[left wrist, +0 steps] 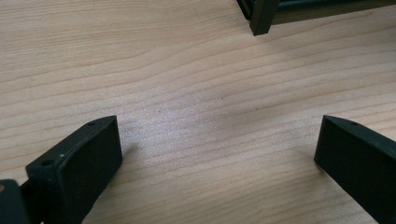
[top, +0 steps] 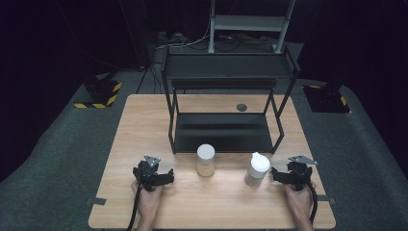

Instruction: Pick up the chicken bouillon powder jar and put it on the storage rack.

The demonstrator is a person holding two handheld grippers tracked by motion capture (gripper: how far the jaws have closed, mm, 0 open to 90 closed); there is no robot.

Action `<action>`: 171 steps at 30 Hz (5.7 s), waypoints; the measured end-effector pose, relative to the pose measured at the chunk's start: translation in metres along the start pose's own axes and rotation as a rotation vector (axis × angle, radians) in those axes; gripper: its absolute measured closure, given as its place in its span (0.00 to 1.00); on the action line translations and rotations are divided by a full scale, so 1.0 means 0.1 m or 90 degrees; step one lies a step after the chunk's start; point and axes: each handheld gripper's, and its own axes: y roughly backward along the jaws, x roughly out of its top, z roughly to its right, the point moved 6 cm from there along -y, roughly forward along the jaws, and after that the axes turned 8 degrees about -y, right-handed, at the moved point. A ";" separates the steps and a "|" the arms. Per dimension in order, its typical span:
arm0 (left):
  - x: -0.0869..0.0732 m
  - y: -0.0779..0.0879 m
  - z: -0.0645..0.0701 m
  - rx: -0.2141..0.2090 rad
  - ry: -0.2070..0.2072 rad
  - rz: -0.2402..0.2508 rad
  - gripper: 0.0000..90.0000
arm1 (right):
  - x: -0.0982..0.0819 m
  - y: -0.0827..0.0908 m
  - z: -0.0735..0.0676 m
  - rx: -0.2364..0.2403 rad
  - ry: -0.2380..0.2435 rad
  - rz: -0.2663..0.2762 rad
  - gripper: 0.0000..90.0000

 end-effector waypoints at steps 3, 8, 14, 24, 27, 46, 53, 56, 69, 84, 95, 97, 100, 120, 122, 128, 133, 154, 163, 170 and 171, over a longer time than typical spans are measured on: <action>0.00 0.00 0.00 0.000 0.000 0.000 0.01 | 0.00 0.00 0.00 0.000 0.000 0.000 0.04; 0.00 0.00 0.00 0.000 0.000 0.000 0.01 | 0.00 0.00 0.00 0.000 0.000 0.000 0.04; -0.01 0.01 -0.03 -0.010 -0.013 0.000 0.01 | 0.00 0.00 0.00 0.000 0.000 0.000 0.04; -0.02 0.11 -0.03 -0.081 -0.042 0.024 0.01 | 0.00 0.00 0.00 0.000 0.000 0.000 0.04; 0.02 0.14 0.03 -0.111 -0.064 0.025 0.01 | 0.00 0.00 0.00 0.000 0.000 0.000 0.04; 0.35 0.06 0.39 -0.218 -0.126 0.035 0.03 | 0.00 0.00 0.00 0.000 0.000 0.000 0.04; 0.49 0.02 0.54 -0.228 -0.144 0.045 0.04 | 0.00 0.00 0.00 0.000 0.000 0.000 0.04; 0.56 0.00 0.62 -0.231 -0.157 0.048 0.05 | 0.00 0.00 0.00 0.000 0.000 0.000 0.04; 0.75 -0.07 0.85 -0.218 -0.165 0.071 0.12 | 0.00 0.00 0.00 0.000 0.000 0.001 0.04; 0.76 -0.14 0.87 -0.214 -0.148 0.082 0.31 | 0.00 0.00 0.00 0.000 0.000 0.001 0.04; 0.72 -0.13 0.89 -0.207 -0.159 0.098 0.33 | 0.00 0.00 0.00 0.000 0.000 0.001 0.04; 0.73 -0.13 0.89 -0.206 -0.161 0.098 0.33 | 0.00 0.00 0.00 0.000 0.000 0.001 0.04; 0.75 -0.11 0.90 -0.206 -0.176 0.091 0.33 | 0.00 0.00 0.00 0.000 0.000 0.001 0.04; 1.18 0.19 0.74 -0.258 -0.209 0.078 0.34 | 0.00 0.00 0.00 0.000 0.000 0.001 0.04; 1.26 0.24 0.73 -0.265 -0.214 0.079 0.34 | 0.00 0.00 0.00 0.000 0.000 0.001 0.04; 1.53 0.37 0.66 -0.295 -0.218 0.075 0.34 | 0.00 0.00 0.00 0.000 0.000 0.001 0.04; 1.77 0.49 0.62 -0.313 -0.224 0.070 0.34 | 0.00 0.00 0.00 0.000 0.000 0.001 0.04; 2.71 1.08 0.46 -0.342 -0.247 0.065 0.34 | 0.00 0.00 0.00 0.000 0.000 0.001 0.04; 3.14 1.27 0.41 -0.338 -0.238 0.055 0.34 | 0.00 0.00 0.00 0.000 0.001 0.001 0.04; 3.44 1.37 0.42 -0.308 -0.244 0.040 0.34 | 0.00 0.00 0.00 0.000 -0.001 0.000 0.04; 3.54 1.40 0.40 -0.303 -0.239 0.039 0.34 | 0.00 0.00 0.00 0.000 -0.001 0.000 0.04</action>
